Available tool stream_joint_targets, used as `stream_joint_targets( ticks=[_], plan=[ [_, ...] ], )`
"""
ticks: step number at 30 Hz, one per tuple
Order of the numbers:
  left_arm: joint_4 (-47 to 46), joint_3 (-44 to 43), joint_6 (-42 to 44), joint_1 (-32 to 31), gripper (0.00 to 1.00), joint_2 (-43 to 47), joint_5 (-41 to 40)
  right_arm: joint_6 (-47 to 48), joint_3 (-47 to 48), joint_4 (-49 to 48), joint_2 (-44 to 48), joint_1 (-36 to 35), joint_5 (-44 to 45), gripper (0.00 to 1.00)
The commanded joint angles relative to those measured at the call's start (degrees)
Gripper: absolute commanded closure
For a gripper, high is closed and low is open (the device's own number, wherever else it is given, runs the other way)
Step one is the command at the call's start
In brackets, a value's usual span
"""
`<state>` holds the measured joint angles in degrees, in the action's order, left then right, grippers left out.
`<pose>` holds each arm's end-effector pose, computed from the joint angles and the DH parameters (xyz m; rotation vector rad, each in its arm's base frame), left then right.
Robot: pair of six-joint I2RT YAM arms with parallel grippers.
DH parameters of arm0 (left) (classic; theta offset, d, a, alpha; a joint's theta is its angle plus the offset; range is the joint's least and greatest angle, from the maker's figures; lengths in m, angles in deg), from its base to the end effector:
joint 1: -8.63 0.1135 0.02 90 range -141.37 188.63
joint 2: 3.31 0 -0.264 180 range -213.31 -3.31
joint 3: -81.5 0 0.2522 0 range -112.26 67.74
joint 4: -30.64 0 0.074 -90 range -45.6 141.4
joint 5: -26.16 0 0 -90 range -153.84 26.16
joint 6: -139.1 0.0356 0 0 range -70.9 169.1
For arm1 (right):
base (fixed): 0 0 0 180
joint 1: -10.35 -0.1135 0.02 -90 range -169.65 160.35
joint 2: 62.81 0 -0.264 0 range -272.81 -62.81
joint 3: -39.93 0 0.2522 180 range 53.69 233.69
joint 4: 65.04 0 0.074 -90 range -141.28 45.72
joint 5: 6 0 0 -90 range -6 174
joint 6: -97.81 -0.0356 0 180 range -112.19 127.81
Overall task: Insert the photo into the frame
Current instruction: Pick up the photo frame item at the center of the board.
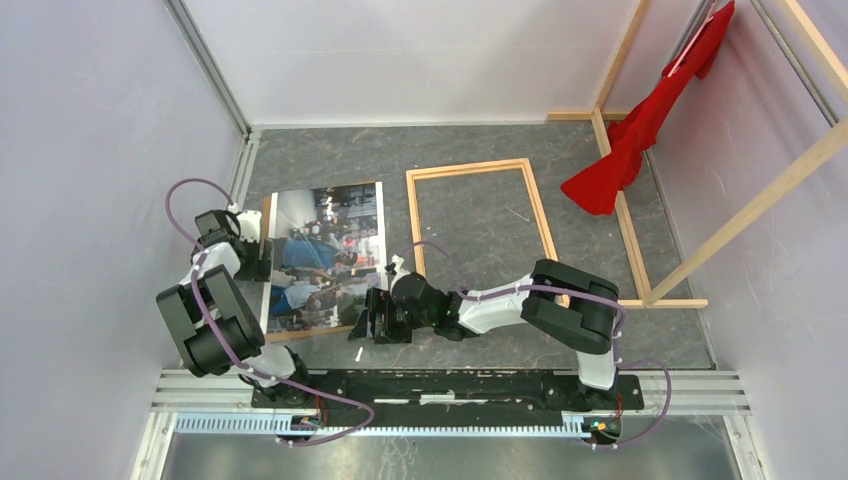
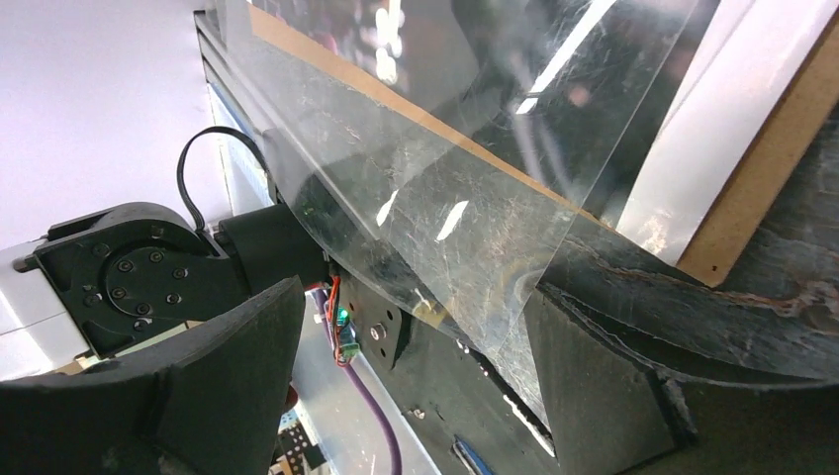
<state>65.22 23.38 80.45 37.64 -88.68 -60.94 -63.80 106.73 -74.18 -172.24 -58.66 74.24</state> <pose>0.2410 0.1316 0.1646 0.0717 2.6771 0.2792 0.1320 0.3610 0.1315 -0.0606 2.6142 1.3969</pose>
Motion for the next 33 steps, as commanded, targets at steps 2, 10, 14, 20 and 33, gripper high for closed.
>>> stream_joint_targets(
  ticks=[2,10,14,20,33],
  plan=[
    [1.99,3.71,4.15,0.22,0.18,-3.10,1.30,-0.32,0.13,-4.45,-0.92,-0.31,1.00,0.12],
    [2.90,4.05,4.81,0.23,0.19,-2.80,1.66,-2.02,-3.82,-24.04,2.04,1.25,-1.29,0.14],
    [3.50,3.86,5.24,0.18,0.20,-2.21,1.67,-3.58,-5.02,-32.94,1.73,2.13,-3.42,0.15],
    [4.06,3.29,5.23,0.19,0.20,-2.34,1.78,-3.67,-2.96,-35.18,0.33,2.66,-5.88,0.15],
    [4.93,2.67,5.47,0.19,0.20,-1.83,1.76,2.91,-2.85,-15.59,3.34,5.63,-2.47,0.18]
  ],
)
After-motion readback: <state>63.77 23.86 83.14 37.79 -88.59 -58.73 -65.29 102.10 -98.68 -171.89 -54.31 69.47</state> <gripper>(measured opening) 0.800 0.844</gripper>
